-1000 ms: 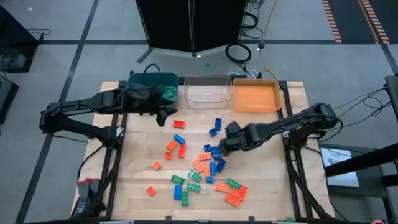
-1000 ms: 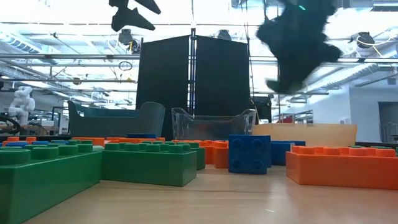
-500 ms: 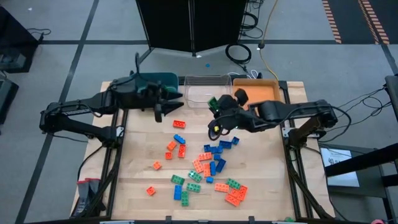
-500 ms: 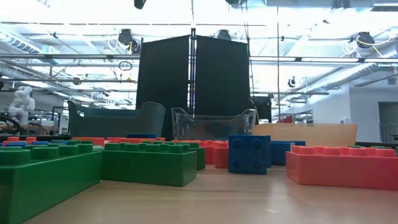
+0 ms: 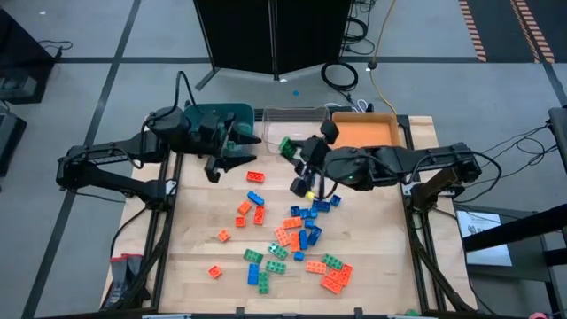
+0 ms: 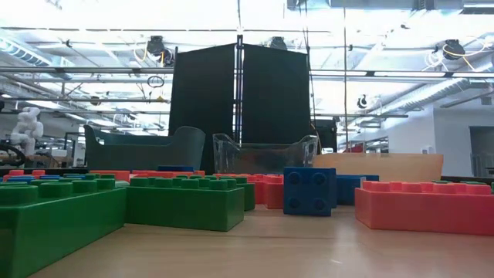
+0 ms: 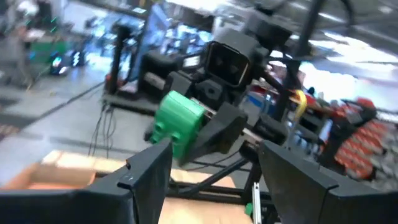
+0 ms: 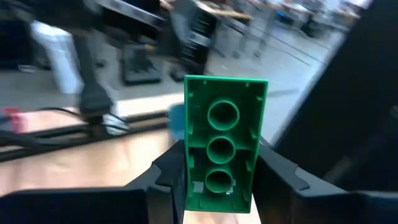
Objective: Sort blocks
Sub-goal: Put the green game piece into the blue bin
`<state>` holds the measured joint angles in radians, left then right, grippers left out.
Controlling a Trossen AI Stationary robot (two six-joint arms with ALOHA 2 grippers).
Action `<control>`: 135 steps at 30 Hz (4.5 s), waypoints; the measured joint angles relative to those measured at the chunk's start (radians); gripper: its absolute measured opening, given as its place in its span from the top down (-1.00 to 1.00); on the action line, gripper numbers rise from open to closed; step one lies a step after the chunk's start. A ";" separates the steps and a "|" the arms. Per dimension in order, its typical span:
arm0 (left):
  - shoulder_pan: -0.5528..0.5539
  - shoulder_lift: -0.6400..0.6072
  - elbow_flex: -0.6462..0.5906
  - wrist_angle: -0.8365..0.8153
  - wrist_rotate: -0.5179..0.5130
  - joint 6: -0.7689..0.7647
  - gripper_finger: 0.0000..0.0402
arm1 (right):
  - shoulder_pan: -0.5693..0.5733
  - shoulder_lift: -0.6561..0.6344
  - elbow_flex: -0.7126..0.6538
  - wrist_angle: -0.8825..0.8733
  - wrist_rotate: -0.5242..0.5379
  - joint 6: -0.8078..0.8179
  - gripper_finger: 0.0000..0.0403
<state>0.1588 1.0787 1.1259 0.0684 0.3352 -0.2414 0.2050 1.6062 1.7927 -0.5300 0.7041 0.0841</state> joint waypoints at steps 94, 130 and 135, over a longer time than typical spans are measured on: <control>0.011 0.094 0.000 0.133 0.002 0.198 -0.21 | -0.080 0.044 0.001 0.183 -0.292 -0.107 0.39; 0.011 0.093 0.000 0.132 0.030 0.224 0.24 | -0.080 0.043 0.000 0.179 -0.313 -0.096 0.24; 0.011 0.093 0.000 0.132 0.030 0.221 0.25 | -0.082 0.043 0.000 0.125 -0.319 -0.061 -0.20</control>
<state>0.1699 1.1717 1.1255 0.2004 0.3649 -0.0204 0.1227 1.6493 1.7931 -0.4046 0.3855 0.0235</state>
